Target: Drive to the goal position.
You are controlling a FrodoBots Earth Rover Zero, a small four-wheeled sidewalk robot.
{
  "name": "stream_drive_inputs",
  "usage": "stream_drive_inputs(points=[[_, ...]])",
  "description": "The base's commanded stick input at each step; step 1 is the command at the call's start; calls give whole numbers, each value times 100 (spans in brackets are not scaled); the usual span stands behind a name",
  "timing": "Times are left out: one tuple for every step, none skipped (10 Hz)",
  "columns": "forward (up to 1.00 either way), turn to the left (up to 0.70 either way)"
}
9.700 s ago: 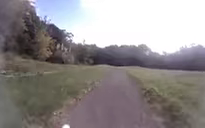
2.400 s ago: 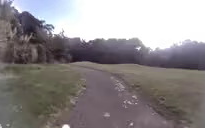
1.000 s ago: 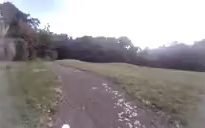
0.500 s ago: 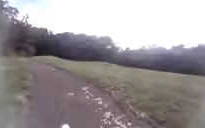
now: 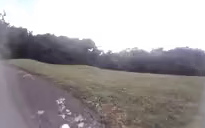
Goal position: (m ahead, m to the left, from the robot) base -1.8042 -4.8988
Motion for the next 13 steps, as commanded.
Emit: stream_drive_inputs(points=[[100, 0], [100, 0], [100, 0], [100, 0], [100, 0], [100, 0], [100, 0], [100, 0], [100, 0], [100, 0], [100, 0], [100, 0], [100, 0]])
